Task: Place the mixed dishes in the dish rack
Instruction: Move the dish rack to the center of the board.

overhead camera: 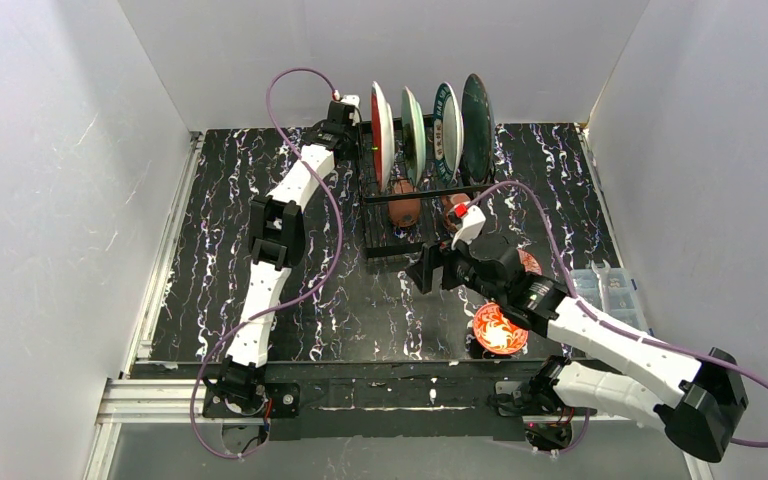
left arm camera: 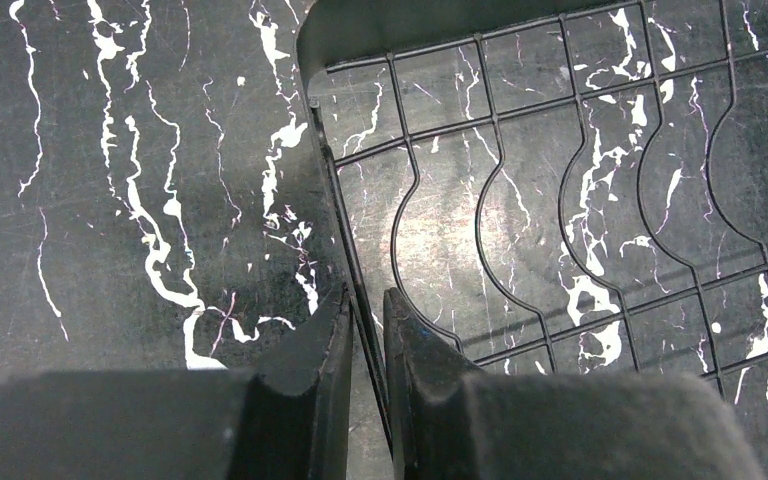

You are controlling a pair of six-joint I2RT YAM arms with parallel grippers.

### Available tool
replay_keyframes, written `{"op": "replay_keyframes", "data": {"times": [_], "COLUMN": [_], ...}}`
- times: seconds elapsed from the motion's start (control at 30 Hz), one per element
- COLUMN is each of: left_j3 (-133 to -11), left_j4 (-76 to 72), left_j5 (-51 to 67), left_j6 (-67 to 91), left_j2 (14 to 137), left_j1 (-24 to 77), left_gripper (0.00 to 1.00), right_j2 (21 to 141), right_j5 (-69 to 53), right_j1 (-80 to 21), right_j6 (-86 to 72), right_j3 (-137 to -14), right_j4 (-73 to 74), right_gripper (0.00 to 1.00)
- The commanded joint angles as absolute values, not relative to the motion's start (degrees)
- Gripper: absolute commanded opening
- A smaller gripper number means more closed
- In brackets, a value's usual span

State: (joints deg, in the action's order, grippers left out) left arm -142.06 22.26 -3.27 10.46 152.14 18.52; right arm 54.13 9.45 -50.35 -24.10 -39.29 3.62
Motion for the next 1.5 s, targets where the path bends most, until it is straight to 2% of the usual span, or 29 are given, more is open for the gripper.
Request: {"op": "replay_keyframes", "data": {"times": [0.0, 0.33, 0.57, 0.83, 1.07, 1.37, 1.47], "left_j3": [-138.5, -133.7, -130.8, -126.5, -122.2, -114.2, -111.2], "left_j4": [22.6, 24.7, 26.6, 28.5, 30.2, 31.0, 31.0], "left_j5": [-1.8, -3.8, -5.7, -6.4, -4.8, -5.1, -5.1], "left_j6": [6.8, 6.6, 7.3, 8.7, 9.4, 10.4, 10.4], "left_j2": [147.8, 143.4, 140.5, 137.5, 134.2, 128.5, 126.5], "left_j1": [17.4, 17.2, 16.9, 16.1, 14.7, 13.8, 13.4], "left_gripper": [0.0, 0.0, 0.0, 0.0, 0.0, 0.0, 0.0], "right_j2": [56.0, 62.8, 68.1, 73.2, 76.3, 80.3, 81.9], "right_j5": [9.8, 12.9, 14.6, 17.5, 22.2, 22.8, 23.4], "right_j1": [-50.2, -50.2, -50.2, -50.2, -50.2, -50.2, -50.2], "right_j6": [-24.9, -25.2, -27.4, -30.6, -33.4, -36.1, -37.0], "right_j3": [-38.5, -38.5, -38.3, -38.8, -37.4, -37.9, -38.1], "right_j4": [0.5, -1.2, -2.5, -3.9, -6.3, -8.8, -9.6], "right_gripper": [0.95, 0.94, 0.87, 0.75, 0.6, 0.24, 0.18]}}
